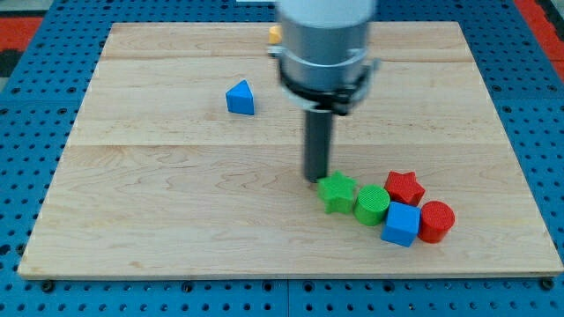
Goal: Push the triangle towards the right side of the board
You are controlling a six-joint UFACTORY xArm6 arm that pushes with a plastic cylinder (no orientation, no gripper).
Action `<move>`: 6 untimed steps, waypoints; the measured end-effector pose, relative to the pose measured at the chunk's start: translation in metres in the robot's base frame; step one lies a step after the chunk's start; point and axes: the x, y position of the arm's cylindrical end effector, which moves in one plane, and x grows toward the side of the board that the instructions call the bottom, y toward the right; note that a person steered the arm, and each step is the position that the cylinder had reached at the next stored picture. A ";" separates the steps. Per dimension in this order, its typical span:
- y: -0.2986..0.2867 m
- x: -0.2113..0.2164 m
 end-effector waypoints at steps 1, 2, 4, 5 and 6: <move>-0.052 -0.031; -0.187 -0.051; -0.180 -0.153; -0.100 -0.115; -0.025 -0.067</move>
